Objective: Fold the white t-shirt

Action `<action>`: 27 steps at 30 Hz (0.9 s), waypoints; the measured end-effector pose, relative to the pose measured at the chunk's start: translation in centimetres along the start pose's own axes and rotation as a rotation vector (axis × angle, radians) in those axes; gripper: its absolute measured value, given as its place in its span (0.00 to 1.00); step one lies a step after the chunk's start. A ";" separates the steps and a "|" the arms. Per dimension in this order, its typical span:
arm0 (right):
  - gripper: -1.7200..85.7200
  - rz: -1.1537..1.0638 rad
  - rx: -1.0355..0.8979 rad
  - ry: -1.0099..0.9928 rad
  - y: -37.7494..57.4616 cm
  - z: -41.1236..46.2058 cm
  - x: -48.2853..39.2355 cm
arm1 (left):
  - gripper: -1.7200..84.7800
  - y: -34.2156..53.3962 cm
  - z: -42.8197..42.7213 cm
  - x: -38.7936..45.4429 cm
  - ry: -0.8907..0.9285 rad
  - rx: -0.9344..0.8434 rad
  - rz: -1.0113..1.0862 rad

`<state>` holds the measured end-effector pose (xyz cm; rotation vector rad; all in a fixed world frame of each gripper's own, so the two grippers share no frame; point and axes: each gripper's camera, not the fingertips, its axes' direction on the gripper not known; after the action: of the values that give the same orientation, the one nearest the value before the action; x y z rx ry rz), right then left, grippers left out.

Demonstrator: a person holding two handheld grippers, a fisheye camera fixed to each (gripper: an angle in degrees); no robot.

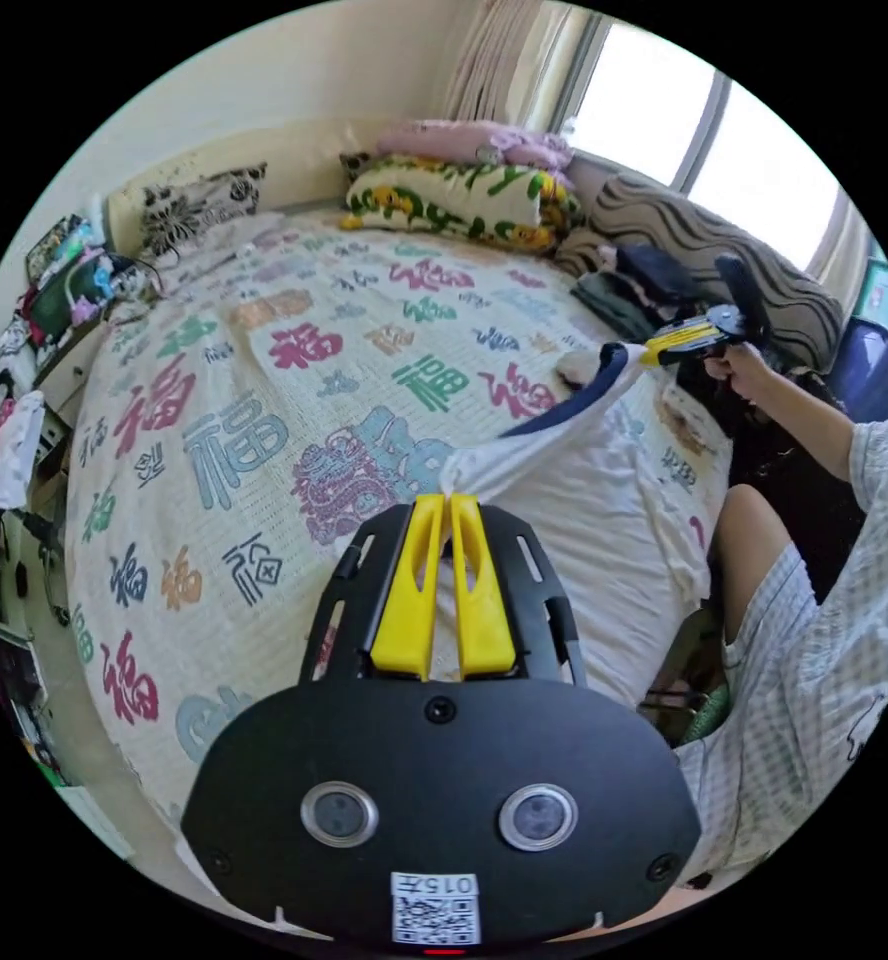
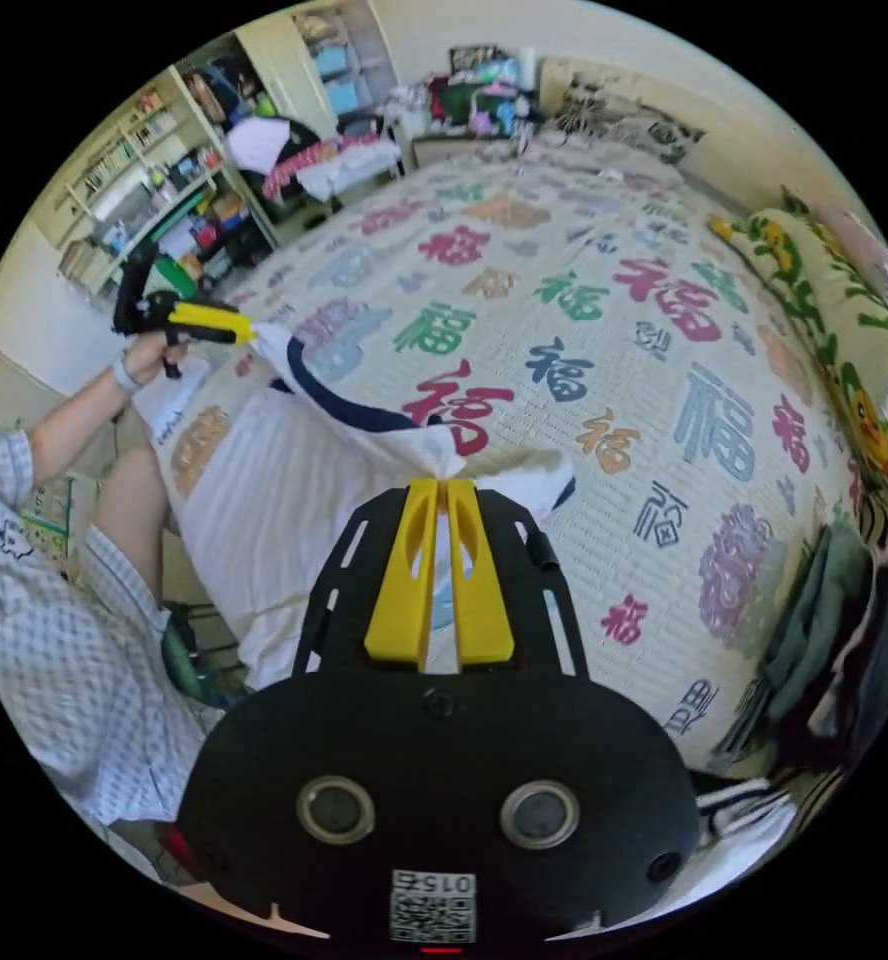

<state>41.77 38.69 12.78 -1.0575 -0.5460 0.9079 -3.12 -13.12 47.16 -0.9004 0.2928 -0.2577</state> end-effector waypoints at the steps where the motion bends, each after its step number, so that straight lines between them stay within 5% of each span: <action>1: 0.02 0.013 0.066 -0.007 2.4 -1.6 -1.3 | 0.02 2.0 -2.1 1.9 0.005 0.043 0.005; 5: 0.02 0.034 0.108 -0.045 10.0 -2.5 -6.0 | 0.02 10.3 -4.0 8.3 -0.020 -0.021 -0.043; 10: 0.03 0.076 -0.252 -0.042 19.3 5.9 -11.9 | 0.02 17.2 -1.0 13.3 -0.021 -0.265 -0.115; 13: 0.05 0.082 -0.284 0.040 22.2 7.3 -13.9 | 0.04 17.1 -3.1 16.8 -0.163 -0.196 -0.005; 20: 0.10 -0.037 -0.168 0.086 24.4 8.9 -17.1 | 0.11 18.4 -0.7 22.4 -0.167 -0.401 0.275; 27: 0.12 -0.197 -0.358 0.151 26.3 15.3 -20.4 | 0.12 20.7 1.0 24.7 -0.213 -0.548 0.429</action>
<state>9.54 34.33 -4.11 -1.3559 -0.6886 0.5620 22.18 -8.50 27.74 -1.3633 0.3571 0.3325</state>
